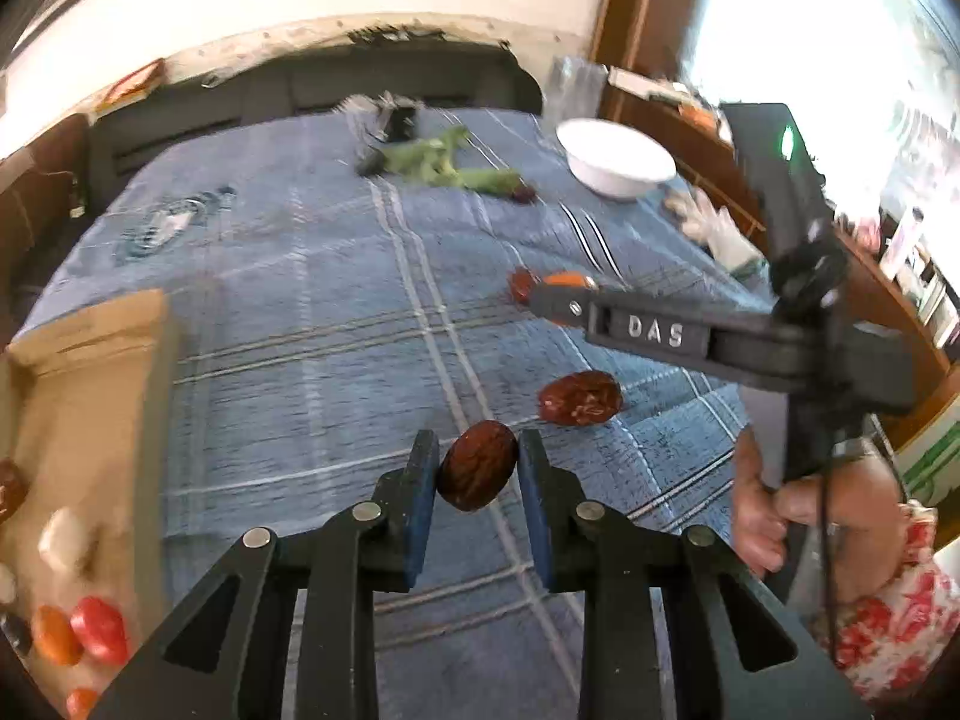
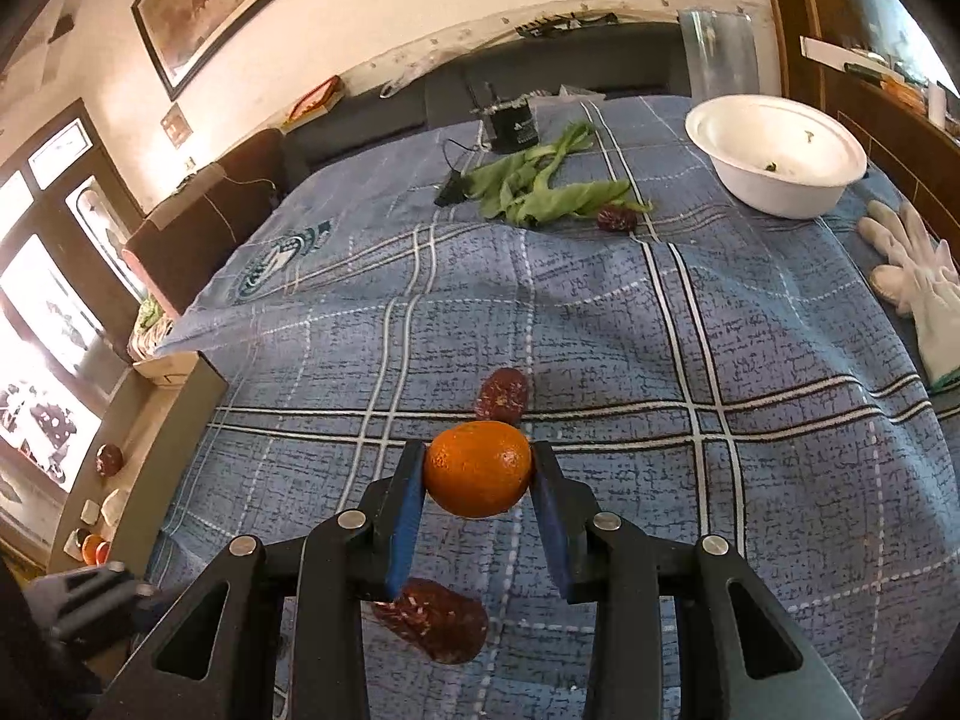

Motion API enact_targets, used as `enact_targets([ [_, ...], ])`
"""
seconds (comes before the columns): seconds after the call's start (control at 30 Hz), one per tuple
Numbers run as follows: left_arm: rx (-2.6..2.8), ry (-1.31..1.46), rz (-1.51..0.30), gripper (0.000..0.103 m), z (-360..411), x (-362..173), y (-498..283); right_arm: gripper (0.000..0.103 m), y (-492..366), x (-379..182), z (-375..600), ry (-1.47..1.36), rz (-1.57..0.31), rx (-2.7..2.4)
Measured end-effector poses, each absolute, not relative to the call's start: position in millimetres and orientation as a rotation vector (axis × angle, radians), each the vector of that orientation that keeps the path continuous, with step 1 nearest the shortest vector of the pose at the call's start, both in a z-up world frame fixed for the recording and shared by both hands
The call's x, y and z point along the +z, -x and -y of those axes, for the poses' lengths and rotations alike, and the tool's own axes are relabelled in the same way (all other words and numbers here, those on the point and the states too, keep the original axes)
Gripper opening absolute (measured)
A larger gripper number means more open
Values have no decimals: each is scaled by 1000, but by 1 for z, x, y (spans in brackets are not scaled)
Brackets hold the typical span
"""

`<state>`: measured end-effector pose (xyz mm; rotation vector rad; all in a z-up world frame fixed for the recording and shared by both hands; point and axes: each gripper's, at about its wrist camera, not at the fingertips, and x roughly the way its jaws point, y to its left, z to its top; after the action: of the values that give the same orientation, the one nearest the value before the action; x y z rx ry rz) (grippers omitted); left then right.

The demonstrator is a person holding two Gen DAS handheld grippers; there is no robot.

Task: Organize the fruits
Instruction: 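Grasp a red date with the left tool while the right tool grasps a mandarin orange, then release the date into the box with the left tool while the right tool drops the orange there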

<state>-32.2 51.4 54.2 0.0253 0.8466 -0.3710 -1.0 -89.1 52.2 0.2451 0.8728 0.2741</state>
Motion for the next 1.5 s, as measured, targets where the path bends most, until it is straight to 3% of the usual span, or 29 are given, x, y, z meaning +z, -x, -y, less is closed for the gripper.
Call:
enact_targets([
  [0.47,-16,114,-842,26,-242,87,38,38,33,102,-10,-108,-813,486],
  [0.8,106,143,-958,26,-290,51,12,39,36,91,-155,61,-904,692],
  [1.03,109,182,-1012,26,-300,42,6,39,23,69,-186,94,-948,672],
  [1.13,101,208,-1016,31,-304,41,7,39,16,63,-191,108,-956,653],
  [1.2,100,224,-1006,41,-306,42,8,39,14,60,-192,109,-961,644],
  [1.37,115,234,-935,54,-308,56,22,40,12,61,-189,101,-958,648],
  [1.43,119,251,-903,59,-309,63,31,42,13,62,-188,96,-958,653],
  [1.5,123,277,-873,60,-310,71,42,51,16,65,-186,83,-954,655],
])
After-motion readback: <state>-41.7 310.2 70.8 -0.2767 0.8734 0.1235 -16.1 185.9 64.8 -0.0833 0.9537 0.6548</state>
